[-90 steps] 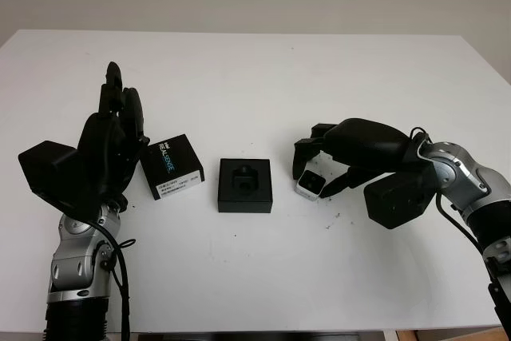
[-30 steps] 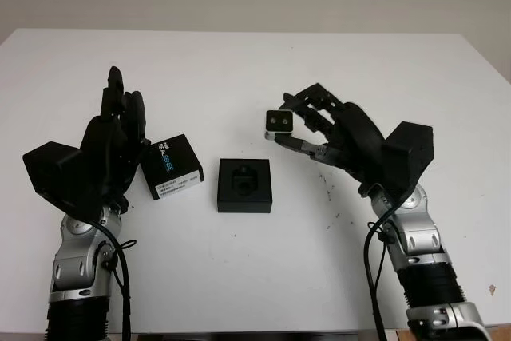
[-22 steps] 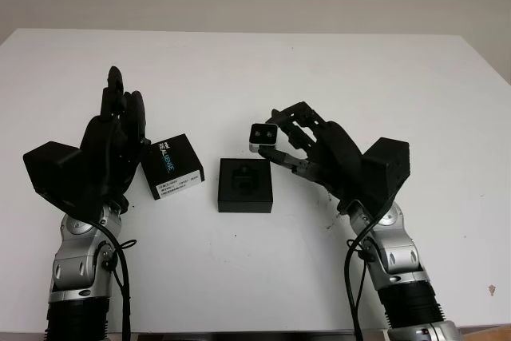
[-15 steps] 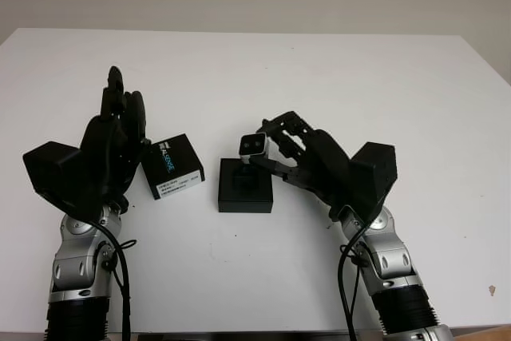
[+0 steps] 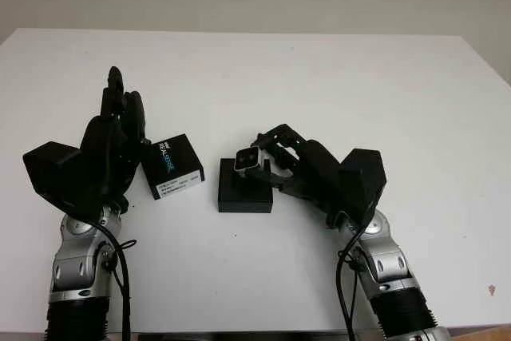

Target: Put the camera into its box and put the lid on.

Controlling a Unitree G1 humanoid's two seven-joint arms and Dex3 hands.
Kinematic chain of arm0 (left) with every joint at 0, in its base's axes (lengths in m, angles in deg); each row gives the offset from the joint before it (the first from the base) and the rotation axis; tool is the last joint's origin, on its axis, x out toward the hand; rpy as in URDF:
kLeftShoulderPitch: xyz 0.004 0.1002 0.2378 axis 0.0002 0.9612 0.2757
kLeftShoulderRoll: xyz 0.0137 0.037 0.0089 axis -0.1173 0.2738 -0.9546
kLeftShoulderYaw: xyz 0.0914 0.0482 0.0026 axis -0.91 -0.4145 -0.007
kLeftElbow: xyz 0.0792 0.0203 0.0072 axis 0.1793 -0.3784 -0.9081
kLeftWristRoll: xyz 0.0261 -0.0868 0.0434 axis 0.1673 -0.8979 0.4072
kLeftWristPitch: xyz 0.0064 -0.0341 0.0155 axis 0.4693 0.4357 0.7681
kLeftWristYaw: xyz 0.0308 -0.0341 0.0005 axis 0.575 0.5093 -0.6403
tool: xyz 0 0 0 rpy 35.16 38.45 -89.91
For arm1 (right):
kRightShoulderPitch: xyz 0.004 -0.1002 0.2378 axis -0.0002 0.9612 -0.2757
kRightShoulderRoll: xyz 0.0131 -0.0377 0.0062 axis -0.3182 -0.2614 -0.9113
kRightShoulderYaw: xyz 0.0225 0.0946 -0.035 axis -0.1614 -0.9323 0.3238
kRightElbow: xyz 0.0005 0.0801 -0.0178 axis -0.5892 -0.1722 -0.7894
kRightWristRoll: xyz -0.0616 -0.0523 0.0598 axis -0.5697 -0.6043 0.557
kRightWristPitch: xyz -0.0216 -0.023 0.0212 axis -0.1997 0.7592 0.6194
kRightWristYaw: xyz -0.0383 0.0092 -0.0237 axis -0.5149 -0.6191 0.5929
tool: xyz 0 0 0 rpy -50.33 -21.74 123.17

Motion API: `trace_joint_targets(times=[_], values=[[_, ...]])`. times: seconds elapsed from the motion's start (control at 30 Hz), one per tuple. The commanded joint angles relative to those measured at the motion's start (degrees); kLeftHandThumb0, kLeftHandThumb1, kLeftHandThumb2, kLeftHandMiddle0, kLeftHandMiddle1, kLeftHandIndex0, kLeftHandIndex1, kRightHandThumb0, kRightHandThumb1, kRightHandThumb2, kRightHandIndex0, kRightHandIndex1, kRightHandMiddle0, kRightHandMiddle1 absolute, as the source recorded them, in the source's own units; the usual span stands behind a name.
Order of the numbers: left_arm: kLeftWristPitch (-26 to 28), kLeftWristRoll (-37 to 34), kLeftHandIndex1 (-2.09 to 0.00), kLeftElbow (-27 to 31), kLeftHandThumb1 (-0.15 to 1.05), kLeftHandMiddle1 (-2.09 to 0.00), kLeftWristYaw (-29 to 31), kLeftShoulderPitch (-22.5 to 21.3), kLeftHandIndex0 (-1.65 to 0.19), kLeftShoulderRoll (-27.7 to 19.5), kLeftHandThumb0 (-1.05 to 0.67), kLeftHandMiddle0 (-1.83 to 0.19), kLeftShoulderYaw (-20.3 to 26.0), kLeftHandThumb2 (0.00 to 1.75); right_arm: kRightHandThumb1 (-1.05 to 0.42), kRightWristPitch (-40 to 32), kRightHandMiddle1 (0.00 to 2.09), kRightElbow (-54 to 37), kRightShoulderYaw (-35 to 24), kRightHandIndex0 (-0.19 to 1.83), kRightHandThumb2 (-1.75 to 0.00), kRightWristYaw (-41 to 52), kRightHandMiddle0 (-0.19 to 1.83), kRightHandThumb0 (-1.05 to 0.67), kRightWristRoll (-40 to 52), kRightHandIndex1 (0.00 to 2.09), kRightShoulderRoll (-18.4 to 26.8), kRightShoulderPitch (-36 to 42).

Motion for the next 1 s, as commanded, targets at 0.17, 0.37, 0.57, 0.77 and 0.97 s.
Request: trace_joint_targets(times=[0.17, 0.37, 0.57, 0.77, 0.97], values=[[-0.07, -0.01, 0.0, 0.44, 1.05, 0.0, 0.38, 0.13, 0.19, -0.39, -0.72, 0.19, 0.07, 0.67, -0.99, 1.79, 1.74, 2.58, 0.02, 0.17, -0.05, -0.21, 0.24, -0.43, -0.58, 0.06, -0.53, -2.02], [-0.25, 0.4, 0.0, 0.08, 1.05, 0.0, 0.23, 0.02, 0.19, -0.42, -0.73, 0.19, -0.05, 0.66, -1.0, 3.11, 1.73, 5.12, 0.28, 0.16, -0.05, -0.2, 0.22, -0.42, -0.58, 0.06, -1.77, -2.88], [-0.42, 0.65, 0.0, -0.19, 1.05, 0.0, 0.19, -0.12, 0.19, -0.42, -0.72, 0.19, -0.13, 0.67, -1.0, 4.63, 1.73, 6.75, 0.55, 0.16, -0.05, 0.32, 0.23, -0.43, -0.49, 0.06, -2.54, -3.45], [-0.5, 0.98, 0.0, -0.29, 1.05, 0.0, 0.07, -0.07, 0.19, -0.44, -0.73, 0.19, -0.2, 0.67, -1.0, 5.86, 1.75, 6.81, 1.27, 0.17, -0.06, 1.02, 0.23, -0.43, -1.07, 0.06, -2.66, -3.25], [-0.42, 0.68, 0.0, -0.13, 1.05, 0.0, 0.19, -0.06, 0.19, -0.37, -0.72, 0.19, 0.0, 0.67, -1.01, 5.28, 1.76, 5.19, 1.36, 0.17, -0.06, 1.61, 0.22, -0.43, -0.84, 0.06, -2.43, -2.43]])
